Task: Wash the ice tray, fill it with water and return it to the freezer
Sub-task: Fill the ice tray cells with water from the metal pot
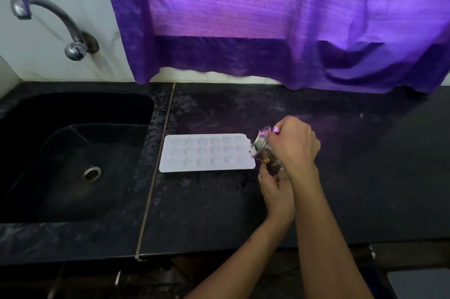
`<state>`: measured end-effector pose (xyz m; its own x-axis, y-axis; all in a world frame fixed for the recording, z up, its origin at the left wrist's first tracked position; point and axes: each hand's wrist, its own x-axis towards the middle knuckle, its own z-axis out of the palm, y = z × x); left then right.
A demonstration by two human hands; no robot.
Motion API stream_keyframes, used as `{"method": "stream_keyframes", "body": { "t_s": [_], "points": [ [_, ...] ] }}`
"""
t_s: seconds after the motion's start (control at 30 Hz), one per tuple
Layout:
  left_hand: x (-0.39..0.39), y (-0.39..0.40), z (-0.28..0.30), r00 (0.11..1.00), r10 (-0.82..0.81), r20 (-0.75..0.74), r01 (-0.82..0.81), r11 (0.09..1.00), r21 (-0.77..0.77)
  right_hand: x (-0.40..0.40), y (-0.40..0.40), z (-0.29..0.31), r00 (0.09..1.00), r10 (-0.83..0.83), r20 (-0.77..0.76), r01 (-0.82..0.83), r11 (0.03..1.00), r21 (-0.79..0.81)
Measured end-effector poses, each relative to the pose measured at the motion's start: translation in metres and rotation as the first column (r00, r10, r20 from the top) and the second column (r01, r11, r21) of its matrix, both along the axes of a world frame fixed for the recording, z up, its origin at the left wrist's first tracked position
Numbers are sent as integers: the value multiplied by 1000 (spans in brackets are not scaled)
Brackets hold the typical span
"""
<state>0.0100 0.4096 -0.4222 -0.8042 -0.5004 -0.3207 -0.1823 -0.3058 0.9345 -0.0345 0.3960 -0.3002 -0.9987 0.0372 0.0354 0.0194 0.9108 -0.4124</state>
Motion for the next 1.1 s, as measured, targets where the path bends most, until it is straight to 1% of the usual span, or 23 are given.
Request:
{"method": "stream_keyframes", "body": {
  "t_s": [0.23,0.33,0.5,0.63,0.77,0.9,1.1],
  "points": [
    [-2,2,-1,1000,19,-25,-18,999,45,-1,2,-1,1000,6,-9,-6,1000,3],
    [-2,3,-3,1000,7,-28,-7,1000,30,-1,3,-2,1000,-3,-4,3,1000,-13],
    [-2,4,-7,998,52,-43,-51,998,41,-1,10,-6,1000,-24,15,25,993,-113],
    [-2,4,-3,990,116,-81,-115,993,16,0,18,-5,1000,-23,21,27,978,-207],
    [-4,3,0,986,146,-79,-146,989,6,1,19,1,999,-1,38,10,970,-243],
    [-4,-1,1,984,157,-83,-158,987,-6,1,14,2,999,18,29,-11,974,-227],
    [-4,-9,-1,987,153,-57,-149,987,55,2,-2,0,999,37,5,-36,991,-129]
  ]
}}
